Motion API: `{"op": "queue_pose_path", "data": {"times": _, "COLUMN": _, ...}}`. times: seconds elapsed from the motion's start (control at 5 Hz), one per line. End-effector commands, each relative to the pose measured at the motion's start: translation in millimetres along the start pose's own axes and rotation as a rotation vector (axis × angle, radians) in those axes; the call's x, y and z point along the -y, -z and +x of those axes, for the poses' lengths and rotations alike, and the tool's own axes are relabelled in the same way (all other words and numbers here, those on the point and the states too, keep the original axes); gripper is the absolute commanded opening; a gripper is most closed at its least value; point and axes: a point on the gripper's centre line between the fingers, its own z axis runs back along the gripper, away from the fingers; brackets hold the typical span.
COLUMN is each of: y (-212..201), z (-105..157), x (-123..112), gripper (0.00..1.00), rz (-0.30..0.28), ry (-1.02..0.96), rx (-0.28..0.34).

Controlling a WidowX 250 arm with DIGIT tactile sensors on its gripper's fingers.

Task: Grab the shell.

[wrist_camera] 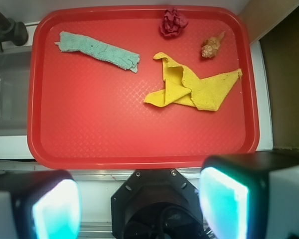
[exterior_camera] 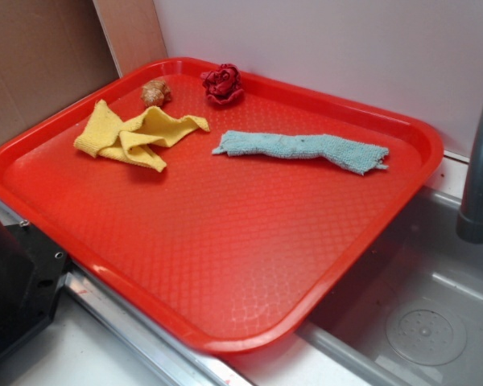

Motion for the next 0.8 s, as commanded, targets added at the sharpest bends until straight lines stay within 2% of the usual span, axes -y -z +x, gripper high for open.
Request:
{"op": "queue_pose_path", "data": {"times": 0.0, "y": 0.0, "z": 0.0, "x": 0.0, "gripper": 1.00, "rz": 0.000, "ry": 0.000, "rx": 0.000}}
{"op": "queue_pose_path", "data": {"times": 0.4, "y": 17.4, "z": 26.4, "x": -12.7, "gripper": 1.00, "rz": 0.034, "ry": -0.293, "rx": 0.084}}
{"op": "queue_pose_path", "data": {"times": 0.6, "y": 31.9, "z": 42.9, "x": -26.4, "gripper": 1.00, "rz": 0.079, "ry": -0.422, "rx": 0.102}}
